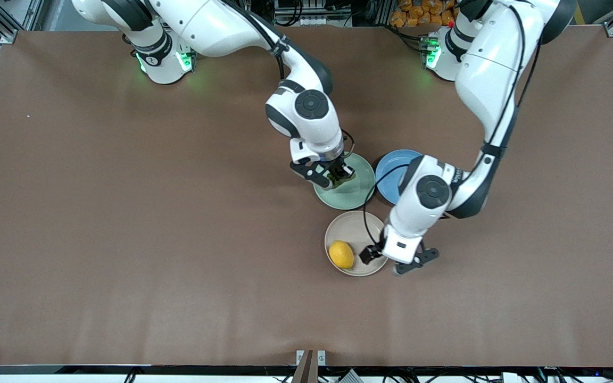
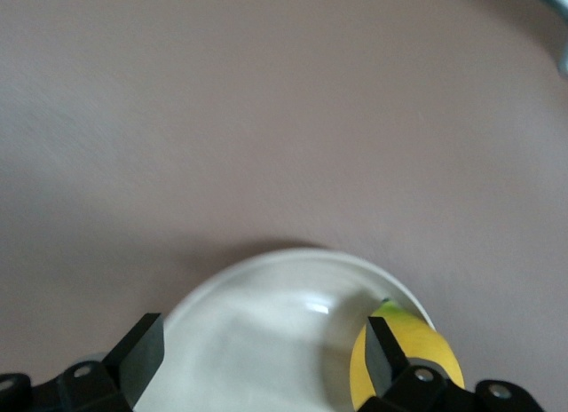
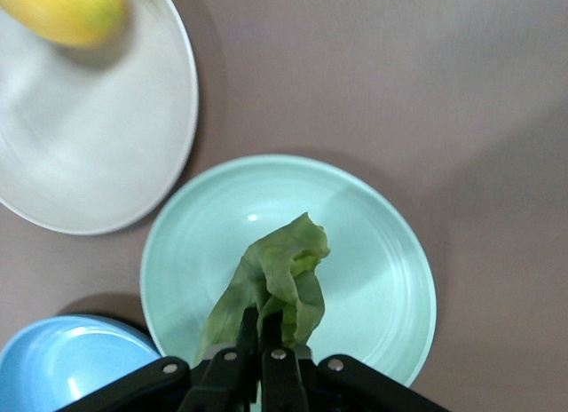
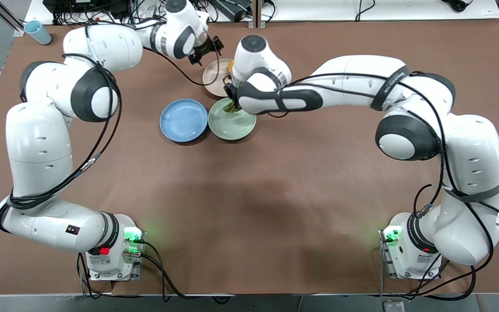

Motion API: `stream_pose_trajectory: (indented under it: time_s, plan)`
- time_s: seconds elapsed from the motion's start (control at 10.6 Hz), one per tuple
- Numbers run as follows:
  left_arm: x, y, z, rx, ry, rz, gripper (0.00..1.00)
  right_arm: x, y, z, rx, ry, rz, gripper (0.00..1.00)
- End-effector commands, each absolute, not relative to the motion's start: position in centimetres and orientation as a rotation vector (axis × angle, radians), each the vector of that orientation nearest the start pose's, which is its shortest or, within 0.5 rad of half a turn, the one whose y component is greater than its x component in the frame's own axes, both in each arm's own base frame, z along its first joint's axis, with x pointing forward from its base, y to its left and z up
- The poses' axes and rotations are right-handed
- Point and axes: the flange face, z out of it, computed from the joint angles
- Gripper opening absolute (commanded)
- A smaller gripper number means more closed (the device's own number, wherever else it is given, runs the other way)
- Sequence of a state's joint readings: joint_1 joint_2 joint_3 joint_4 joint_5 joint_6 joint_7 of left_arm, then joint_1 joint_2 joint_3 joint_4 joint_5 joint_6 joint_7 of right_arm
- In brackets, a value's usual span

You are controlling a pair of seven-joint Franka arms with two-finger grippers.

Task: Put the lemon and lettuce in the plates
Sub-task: 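Open the left gripper over the white plate while the right gripper lowers lettuce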

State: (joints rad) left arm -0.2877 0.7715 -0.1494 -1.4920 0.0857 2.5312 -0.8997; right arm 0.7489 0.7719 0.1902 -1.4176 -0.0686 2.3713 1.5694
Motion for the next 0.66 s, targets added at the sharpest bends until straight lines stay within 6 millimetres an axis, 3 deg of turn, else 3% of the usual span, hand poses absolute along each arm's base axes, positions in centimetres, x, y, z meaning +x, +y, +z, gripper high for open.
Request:
stream_pose_trajectory:
  time_s: [0.0,0.09,0.38,0.57]
  plan:
    - [68.9,-25.7,26.9,-3.204,-0.860,-0.332,1.00,46.6,58.5,26.8,-2.750,1.024,-0.009,0.83]
    - [69.2,-24.2,27.7,-3.180,-0.887,-0.306,1.00,46.2,58.8,27.0,-2.759,1.017,-0.015,1.00]
    - [69.9,-18.9,30.0,-3.094,-0.952,-0.229,1.00,48.1,57.5,29.5,-2.743,1.021,-0.054,1.00]
    - [70.1,-14.1,31.7,-3.001,-0.929,-0.186,1.00,51.0,54.1,32.1,-2.798,0.995,-0.064,1.00]
